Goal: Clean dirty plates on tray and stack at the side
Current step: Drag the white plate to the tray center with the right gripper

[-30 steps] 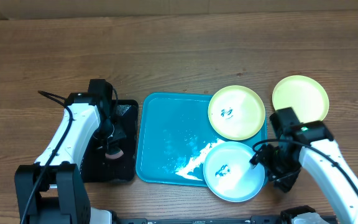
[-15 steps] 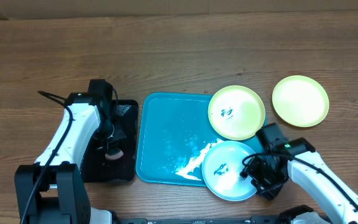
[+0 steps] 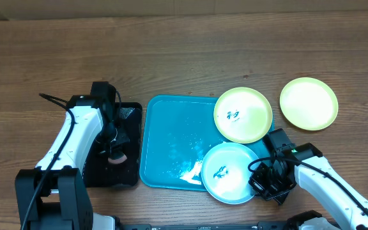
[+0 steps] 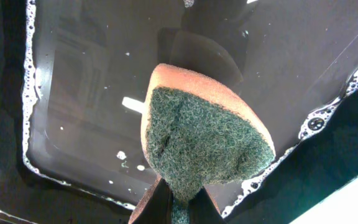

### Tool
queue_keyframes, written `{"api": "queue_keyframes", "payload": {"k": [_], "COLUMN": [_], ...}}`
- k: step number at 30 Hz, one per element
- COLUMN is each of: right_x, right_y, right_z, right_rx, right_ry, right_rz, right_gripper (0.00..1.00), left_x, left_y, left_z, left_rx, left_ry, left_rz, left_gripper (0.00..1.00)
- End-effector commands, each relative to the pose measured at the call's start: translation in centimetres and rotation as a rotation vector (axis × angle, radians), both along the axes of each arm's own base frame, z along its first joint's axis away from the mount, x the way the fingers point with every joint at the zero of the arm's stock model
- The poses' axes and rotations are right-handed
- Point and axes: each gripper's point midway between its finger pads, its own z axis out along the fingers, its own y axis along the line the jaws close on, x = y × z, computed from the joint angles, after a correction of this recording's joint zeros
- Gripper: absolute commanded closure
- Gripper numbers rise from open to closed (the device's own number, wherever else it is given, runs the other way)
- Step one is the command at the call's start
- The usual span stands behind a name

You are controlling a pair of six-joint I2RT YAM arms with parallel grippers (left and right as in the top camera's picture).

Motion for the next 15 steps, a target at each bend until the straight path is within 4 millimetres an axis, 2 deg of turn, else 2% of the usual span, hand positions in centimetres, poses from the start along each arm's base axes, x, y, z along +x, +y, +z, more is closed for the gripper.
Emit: {"api": "queue_keyframes", "payload": {"k": [1,5,9,15], "right_x": [-0.7,-0.6,0.6,4.1], "right_y": [-1.1,-0.1,2.1,5.6], "right_z": [-0.7,-0.8,-0.2,1.5], "right_rx": [-0.061,-0.044,0.0,0.067], "right_ry": [-0.002,-0.045,-0.143,-0.292], "right_rz": [0.073,0.175,0.305,0.366], "right_gripper": [0.96,0.96,0.96,0.96], "left_x": [0.1,0.3,0.4,0.4], "left_y": [0.0,0.0,0.0,0.0], "left_z": [0.4,0.4,0.4,0.3], "left_rx": [-0.007,-0.007,-0.007,-0.007], "left_ry": [-0.018,-0.023,-0.028,-0.03], "left_rz": [-0.011,-0.011,-0.011,-0.011], "left_gripper": [0.96,0.96,0.96,0.96]}}
